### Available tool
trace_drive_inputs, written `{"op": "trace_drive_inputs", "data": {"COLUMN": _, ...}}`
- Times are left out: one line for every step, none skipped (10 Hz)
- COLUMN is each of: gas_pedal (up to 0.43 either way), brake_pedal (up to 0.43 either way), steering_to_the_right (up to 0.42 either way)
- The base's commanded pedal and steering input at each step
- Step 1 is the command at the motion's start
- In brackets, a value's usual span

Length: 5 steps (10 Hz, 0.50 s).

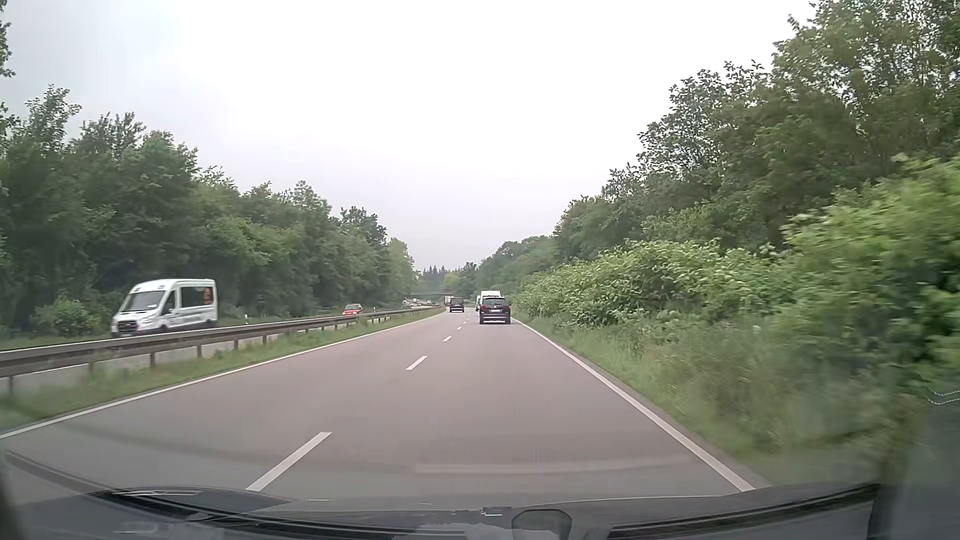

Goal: Follow the waypoints while adhering to traffic rules and regulations

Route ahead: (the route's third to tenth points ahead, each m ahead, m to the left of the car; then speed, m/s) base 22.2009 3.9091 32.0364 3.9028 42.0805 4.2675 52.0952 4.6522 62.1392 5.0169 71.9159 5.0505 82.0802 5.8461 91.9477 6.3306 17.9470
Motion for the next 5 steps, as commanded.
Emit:
{"op": "trace_drive_inputs", "data": {"gas_pedal": 0.169, "brake_pedal": 0.000, "steering_to_the_right": -0.004}}
{"op": "trace_drive_inputs", "data": {"gas_pedal": 0.169, "brake_pedal": 0.000, "steering_to_the_right": -0.003}}
{"op": "trace_drive_inputs", "data": {"gas_pedal": 0.169, "brake_pedal": 0.000, "steering_to_the_right": -0.004}}
{"op": "trace_drive_inputs", "data": {"gas_pedal": 0.169, "brake_pedal": 0.000, "steering_to_the_right": -0.003}}
{"op": "trace_drive_inputs", "data": {"gas_pedal": 0.169, "brake_pedal": 0.000, "steering_to_the_right": -0.003}}
